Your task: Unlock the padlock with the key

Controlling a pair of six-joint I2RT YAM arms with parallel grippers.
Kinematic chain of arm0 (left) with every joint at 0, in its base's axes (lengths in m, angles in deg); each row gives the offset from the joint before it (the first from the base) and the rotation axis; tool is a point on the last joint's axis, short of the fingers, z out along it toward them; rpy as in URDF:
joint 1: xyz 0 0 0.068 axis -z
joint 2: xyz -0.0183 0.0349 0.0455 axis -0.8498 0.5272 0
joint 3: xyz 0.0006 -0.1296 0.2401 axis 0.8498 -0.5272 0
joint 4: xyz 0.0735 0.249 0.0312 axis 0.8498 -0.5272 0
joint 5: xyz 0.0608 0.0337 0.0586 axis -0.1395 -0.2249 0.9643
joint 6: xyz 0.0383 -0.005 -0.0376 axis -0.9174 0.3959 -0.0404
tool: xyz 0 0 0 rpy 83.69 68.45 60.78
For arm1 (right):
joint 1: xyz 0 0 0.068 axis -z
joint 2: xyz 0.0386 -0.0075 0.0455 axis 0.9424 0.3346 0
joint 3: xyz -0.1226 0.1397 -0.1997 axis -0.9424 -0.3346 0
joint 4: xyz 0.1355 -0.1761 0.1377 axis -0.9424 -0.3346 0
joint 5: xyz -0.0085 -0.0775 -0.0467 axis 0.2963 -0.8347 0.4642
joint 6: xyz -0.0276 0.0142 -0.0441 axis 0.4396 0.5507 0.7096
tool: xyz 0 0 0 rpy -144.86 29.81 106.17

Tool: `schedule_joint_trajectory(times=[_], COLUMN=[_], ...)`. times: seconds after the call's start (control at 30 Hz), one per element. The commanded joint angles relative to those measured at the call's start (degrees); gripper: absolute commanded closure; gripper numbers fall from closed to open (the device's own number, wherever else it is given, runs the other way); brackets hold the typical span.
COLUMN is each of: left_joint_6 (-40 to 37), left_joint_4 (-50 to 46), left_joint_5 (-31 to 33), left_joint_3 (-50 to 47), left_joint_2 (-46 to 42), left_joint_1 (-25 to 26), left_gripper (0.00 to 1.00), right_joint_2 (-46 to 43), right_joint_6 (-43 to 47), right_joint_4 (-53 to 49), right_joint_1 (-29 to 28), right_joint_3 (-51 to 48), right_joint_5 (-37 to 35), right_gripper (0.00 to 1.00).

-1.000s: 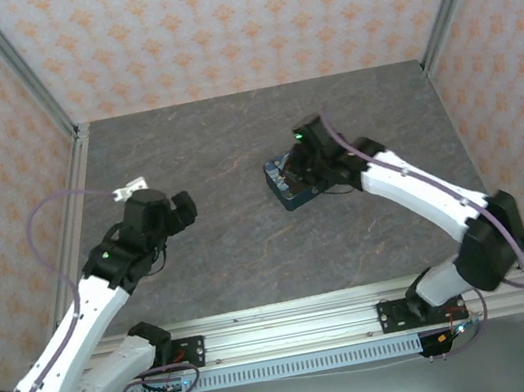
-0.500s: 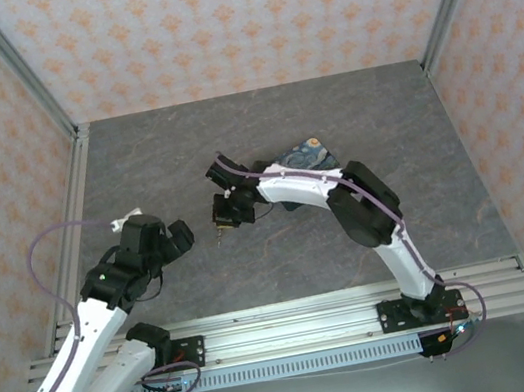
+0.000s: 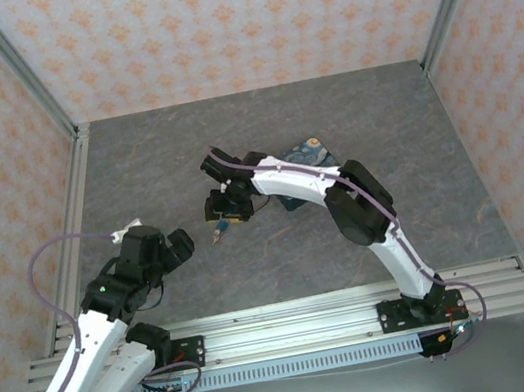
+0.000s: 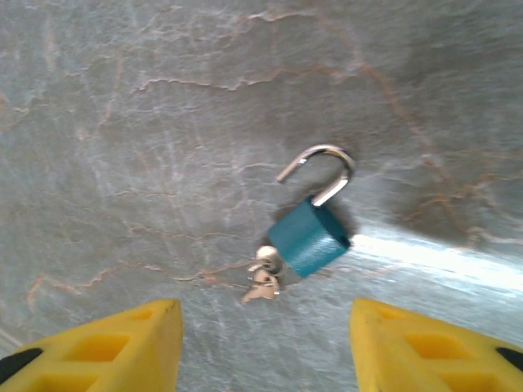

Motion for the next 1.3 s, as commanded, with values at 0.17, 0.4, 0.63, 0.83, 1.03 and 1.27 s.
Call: schedule_joint_trajectory(times=[0.17, 0.4, 0.63, 0.83, 1.03, 1.27], left_joint_6=[-9.4, -20.6, -28.1, -37.5, -39.0, -38.8], left_joint_4=[6.0, 12.3, 32.4, 37.7, 43.1, 53.5], left_joint_5=[-0.5, -5.5, -3.8, -2.8, 1.7, 2.9], left_joint_3=[6.6, 17.9, 17.0, 13.4, 2.6, -6.2], left_joint_2=[9.1, 20.2, 21.7, 24.0, 23.7, 25.0], left_joint_1=[-1.7, -7.5, -11.8, -13.5, -13.5, -13.5], left_gripper=[0.00, 0.00, 0.00, 0.00, 0.00, 0.00], right_joint_2=[-21.0, -40.1, -57.8, -68.1, -69.8, -68.7], right_joint_6=[8.0, 14.9, 22.6, 32.8, 33.2, 31.0], right_joint_4=[-4.6, -3.1, 3.1, 19.8, 37.1, 63.4], right_joint_1=[4.6, 13.5, 27.0, 35.9, 42.5, 44.7], right_joint_3=[-3.2, -14.8, -32.4, -52.7, -69.9, -84.7], right_joint_5=[-16.0, -30.5, -43.4, -46.3, -44.6, -44.5], right_gripper=[0.34, 0.08, 0.00, 0.00, 0.00, 0.00])
